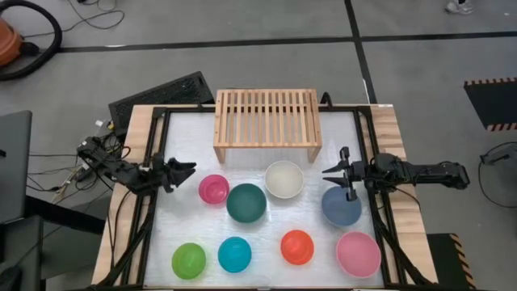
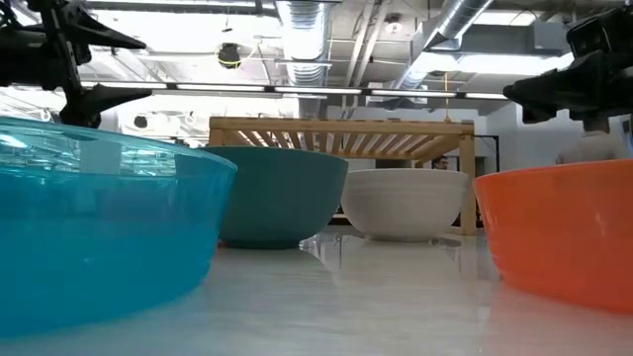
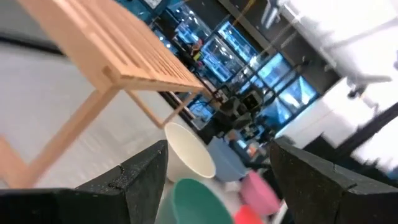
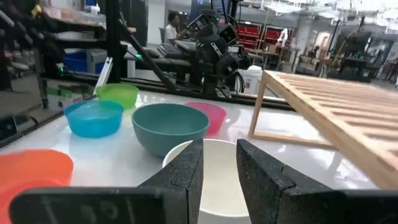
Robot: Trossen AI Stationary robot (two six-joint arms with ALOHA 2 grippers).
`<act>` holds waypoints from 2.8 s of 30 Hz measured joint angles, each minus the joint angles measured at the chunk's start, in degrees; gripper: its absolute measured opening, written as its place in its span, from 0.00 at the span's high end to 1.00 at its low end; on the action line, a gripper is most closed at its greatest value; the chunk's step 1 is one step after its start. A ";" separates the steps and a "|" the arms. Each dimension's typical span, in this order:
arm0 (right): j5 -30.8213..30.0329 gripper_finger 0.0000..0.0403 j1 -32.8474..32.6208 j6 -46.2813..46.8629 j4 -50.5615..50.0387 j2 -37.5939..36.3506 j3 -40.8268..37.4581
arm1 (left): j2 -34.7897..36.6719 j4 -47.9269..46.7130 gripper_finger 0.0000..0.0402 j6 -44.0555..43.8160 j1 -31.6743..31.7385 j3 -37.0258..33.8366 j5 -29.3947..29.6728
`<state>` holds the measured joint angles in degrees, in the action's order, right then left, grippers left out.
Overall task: Place and stack bowls onto a shelf
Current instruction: Put the transparent pink bowl on the shelf
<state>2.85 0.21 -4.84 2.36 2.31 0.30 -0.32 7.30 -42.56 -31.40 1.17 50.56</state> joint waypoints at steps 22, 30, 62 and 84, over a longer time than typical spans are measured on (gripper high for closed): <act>-1.77 0.70 0.74 46.88 3.39 0.00 0.18 | -0.02 6.20 0.34 -11.09 0.00 0.13 9.74; -6.79 0.70 2.50 41.22 17.93 -0.05 8.29 | -0.43 26.17 0.34 2.91 0.00 1.98 2.66; 4.22 0.33 3.15 31.14 -84.13 57.39 58.10 | -23.71 -26.50 0.34 1.39 -0.02 42.70 8.58; 4.59 0.47 1.72 30.32 -62.98 56.98 34.11 | -24.08 -27.72 0.34 1.77 0.00 42.70 9.89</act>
<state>7.44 1.93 25.48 -60.62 59.29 34.41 -24.40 -20.43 -40.80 -31.40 43.88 60.45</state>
